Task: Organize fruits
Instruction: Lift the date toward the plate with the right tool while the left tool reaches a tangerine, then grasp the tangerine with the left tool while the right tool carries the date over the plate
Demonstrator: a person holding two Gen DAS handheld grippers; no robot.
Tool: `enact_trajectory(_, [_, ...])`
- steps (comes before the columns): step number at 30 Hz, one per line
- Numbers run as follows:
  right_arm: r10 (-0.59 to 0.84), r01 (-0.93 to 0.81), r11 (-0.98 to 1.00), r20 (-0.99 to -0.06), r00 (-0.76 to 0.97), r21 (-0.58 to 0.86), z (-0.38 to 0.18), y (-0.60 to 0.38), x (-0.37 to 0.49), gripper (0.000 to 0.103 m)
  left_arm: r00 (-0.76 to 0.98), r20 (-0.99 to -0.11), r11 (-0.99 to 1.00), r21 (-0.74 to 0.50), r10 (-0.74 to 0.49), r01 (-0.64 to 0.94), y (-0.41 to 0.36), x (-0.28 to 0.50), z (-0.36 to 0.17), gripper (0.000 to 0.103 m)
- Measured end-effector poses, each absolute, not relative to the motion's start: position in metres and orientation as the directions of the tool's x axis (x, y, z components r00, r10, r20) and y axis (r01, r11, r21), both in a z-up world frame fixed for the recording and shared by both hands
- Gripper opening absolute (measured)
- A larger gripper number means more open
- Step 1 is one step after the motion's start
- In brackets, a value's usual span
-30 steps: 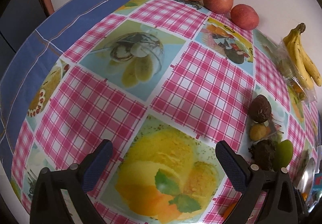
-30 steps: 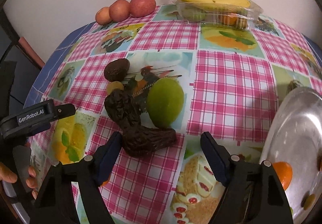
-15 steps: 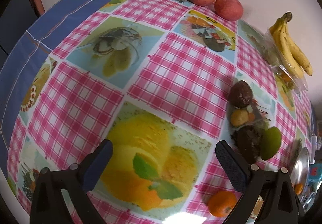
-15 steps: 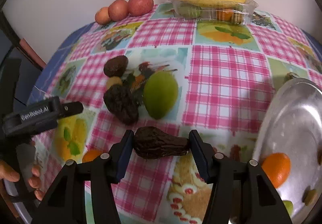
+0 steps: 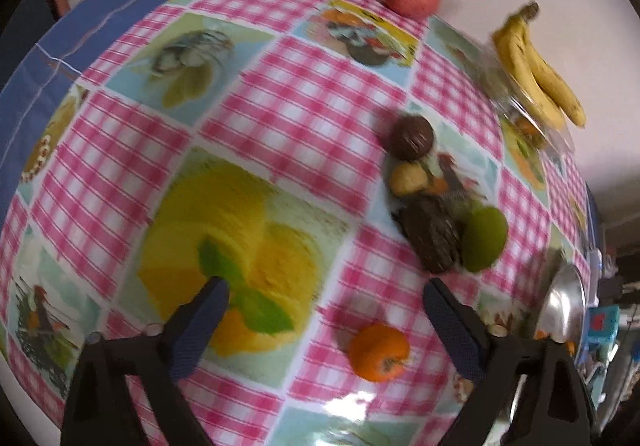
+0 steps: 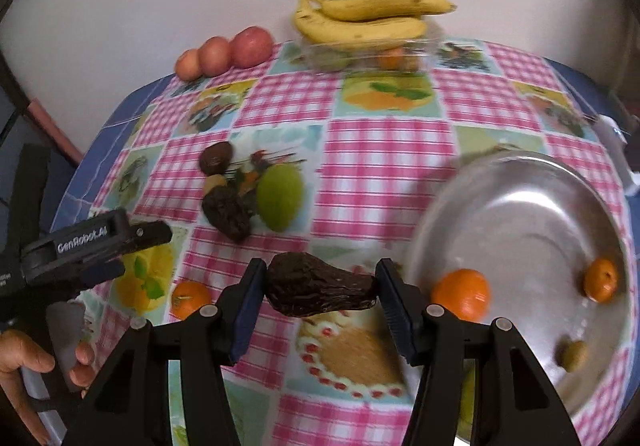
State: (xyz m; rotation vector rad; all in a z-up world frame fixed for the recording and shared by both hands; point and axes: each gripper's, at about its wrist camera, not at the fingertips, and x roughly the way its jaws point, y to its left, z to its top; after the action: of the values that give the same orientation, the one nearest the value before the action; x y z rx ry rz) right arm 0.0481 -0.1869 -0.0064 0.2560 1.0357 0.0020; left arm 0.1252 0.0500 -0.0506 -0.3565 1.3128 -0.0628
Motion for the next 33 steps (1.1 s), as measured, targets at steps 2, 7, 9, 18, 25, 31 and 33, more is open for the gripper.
enact_trajectory(2, [0.119,0.156,0.961,-0.848,0.517,0.23,-0.005,-0.2,0.041,0.058,0.249,-0.933,0.946,-0.297,-0.259,-0.13,0.04,0.121,-0.05,0.087])
enact_trajectory(7, [0.103,0.223,0.942,-0.847,0.521,0.252,-0.003,-0.224,0.027,0.058,0.237,-0.937,0.958,-0.279,-0.256,-0.072,0.018,0.109,-0.045,0.078])
enact_trajectory(9, [0.084,0.247,0.938,-0.849,0.521,0.244,-0.003,-0.232,0.023,0.058,0.232,-0.941,0.963,-0.264,-0.245,-0.054,0.012,0.105,-0.045,0.073])
enact_trajectory(18, [0.032,0.327,0.916,-0.853,0.521,0.233,-0.001,-0.262,0.011,0.058,0.216,-0.95,0.971,-0.238,-0.226,-0.031,0.002,0.101,-0.049,0.043])
enact_trajectory(25, [0.029,0.349,0.905,-0.855,0.518,0.243,-0.001,-0.272,0.009,0.058,0.224,-0.951,0.974,-0.223,-0.212,-0.026,0.001,0.099,-0.05,0.036])
enact_trajectory(31, [0.037,0.352,0.9,-0.851,0.524,0.255,0.0,-0.273,0.01,0.058,0.249,-0.946,0.975,-0.219,-0.207,-0.022,0.005,0.098,-0.045,0.036])
enact_trajectory(33, [0.037,0.354,0.899,-0.85,0.525,0.258,0.0,-0.275,0.009,0.058,0.261,-0.943,0.976,-0.217,-0.205,-0.017,0.003,0.095,-0.041,0.036])
